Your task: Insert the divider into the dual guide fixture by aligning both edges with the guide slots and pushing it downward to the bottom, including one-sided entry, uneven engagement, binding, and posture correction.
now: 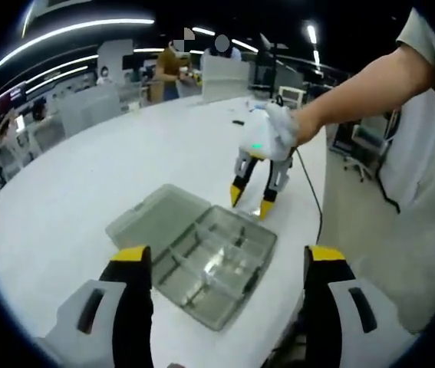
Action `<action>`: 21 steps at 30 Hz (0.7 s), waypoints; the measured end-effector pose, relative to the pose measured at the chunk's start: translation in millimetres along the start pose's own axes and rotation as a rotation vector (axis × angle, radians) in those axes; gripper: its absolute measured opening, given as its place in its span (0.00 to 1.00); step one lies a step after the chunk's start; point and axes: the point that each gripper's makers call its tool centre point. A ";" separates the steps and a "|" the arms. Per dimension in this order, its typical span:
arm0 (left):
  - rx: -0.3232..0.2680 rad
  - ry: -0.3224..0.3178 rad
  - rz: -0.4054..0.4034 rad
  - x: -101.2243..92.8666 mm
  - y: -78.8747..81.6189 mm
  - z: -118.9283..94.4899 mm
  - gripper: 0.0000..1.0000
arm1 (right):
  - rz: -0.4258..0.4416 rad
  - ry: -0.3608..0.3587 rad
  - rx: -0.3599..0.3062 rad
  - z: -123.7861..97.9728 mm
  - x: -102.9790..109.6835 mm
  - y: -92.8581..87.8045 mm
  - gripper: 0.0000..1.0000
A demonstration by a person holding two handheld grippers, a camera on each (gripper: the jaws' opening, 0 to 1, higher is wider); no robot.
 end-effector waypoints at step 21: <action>0.009 -0.006 -0.011 -1.3 -2.5 -1.0 0.79 | 0.001 -0.001 0.061 -1.8 4.7 -0.5 0.27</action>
Point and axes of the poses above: the point that each gripper's makers call its tool centre point, and the gripper's own axes: z roughly forward along the fingers, x roughly to its left, y roughly out of its top, and after that the axes turned 2 degrees about z, right-handed
